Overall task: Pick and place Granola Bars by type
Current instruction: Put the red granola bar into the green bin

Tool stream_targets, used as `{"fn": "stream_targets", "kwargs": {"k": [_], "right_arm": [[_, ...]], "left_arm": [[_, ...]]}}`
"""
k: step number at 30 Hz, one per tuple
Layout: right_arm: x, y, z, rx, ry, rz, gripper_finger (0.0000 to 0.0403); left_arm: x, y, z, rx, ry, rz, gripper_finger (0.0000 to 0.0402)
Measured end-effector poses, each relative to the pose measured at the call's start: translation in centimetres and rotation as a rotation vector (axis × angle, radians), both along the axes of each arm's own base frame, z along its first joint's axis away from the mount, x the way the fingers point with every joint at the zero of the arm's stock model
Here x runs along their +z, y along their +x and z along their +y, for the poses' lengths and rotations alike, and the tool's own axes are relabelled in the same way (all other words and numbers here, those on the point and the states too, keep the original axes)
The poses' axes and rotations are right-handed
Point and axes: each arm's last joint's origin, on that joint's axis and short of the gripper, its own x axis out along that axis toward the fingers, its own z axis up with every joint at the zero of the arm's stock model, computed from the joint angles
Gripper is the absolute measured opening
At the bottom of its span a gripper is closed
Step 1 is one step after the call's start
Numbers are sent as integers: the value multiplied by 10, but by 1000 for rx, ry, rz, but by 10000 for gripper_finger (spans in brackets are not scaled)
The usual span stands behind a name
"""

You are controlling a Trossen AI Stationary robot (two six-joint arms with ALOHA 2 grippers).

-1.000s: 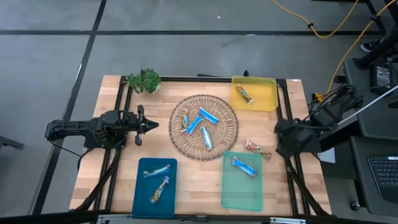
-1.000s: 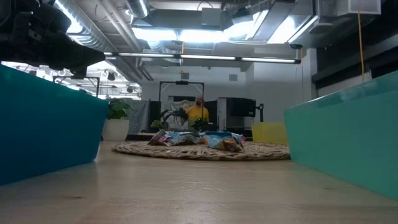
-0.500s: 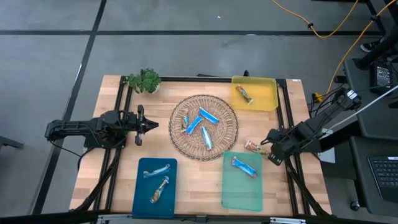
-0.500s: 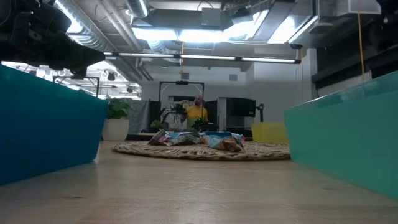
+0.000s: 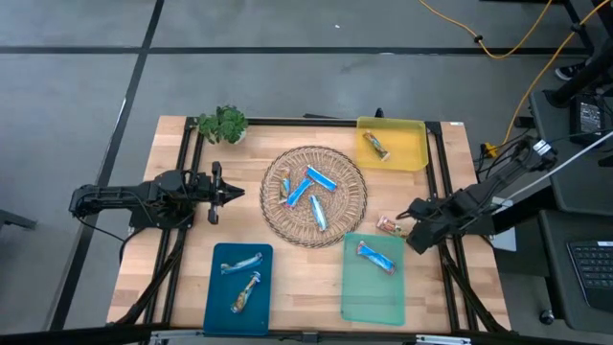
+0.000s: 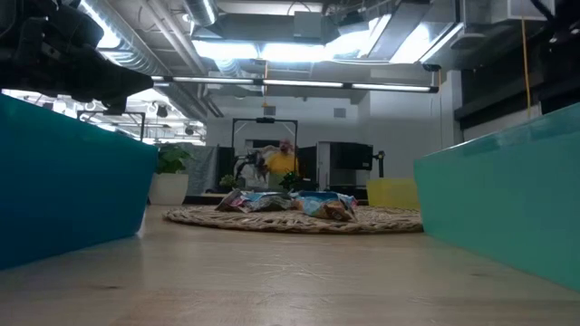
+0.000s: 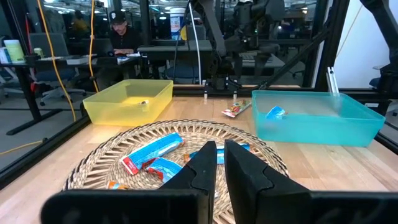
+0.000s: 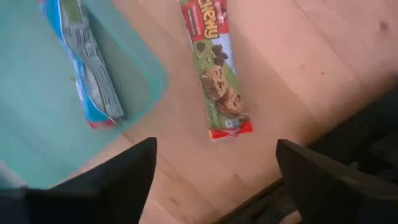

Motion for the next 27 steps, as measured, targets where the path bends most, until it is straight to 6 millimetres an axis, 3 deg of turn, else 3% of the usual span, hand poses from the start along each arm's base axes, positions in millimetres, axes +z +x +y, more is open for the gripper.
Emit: {"fn": "stream_targets", "kwargs": {"k": [4, 16, 27], "right_arm": [[-2, 9, 7, -77, 75, -39, 332], [-18, 22, 15, -185, 31, 49, 270], [-24, 18, 27, -364, 20, 75, 259]], "left_arm": [[0, 0, 0, 0, 0, 0, 28], [0, 0, 0, 1, 0, 0, 27], [0, 0, 0, 0, 0, 0, 24]]}}
